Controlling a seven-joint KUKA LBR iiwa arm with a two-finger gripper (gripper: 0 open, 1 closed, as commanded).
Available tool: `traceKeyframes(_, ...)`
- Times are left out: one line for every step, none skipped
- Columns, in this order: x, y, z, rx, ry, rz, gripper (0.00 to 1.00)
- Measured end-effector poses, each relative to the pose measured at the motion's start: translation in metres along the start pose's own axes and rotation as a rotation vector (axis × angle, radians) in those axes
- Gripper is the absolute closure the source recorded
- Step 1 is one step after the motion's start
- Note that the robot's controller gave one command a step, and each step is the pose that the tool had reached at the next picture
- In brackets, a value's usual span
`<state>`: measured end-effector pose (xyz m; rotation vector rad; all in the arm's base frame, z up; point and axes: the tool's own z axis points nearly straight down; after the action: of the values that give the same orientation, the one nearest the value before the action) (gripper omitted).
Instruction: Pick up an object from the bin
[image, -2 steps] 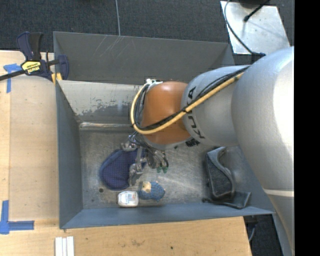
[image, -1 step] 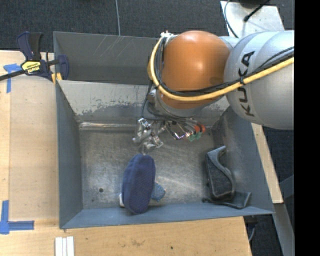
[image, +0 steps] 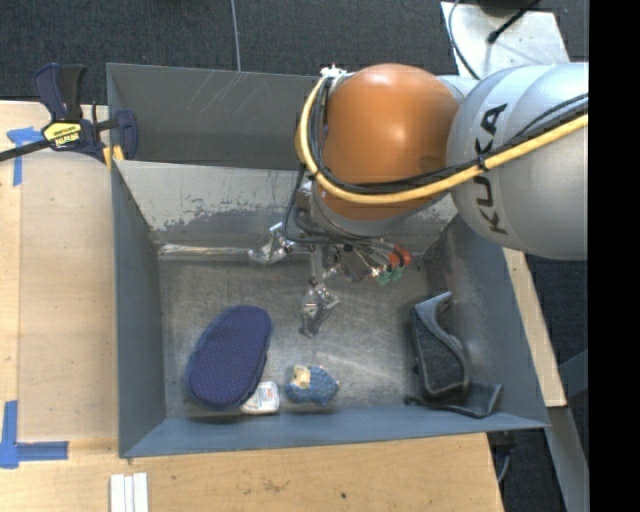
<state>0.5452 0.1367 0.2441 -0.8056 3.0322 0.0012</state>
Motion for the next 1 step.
traceKeyframes(-0.0041, 0.0373, 0.1421, -0.004, 0.008, -0.190, 0.00)
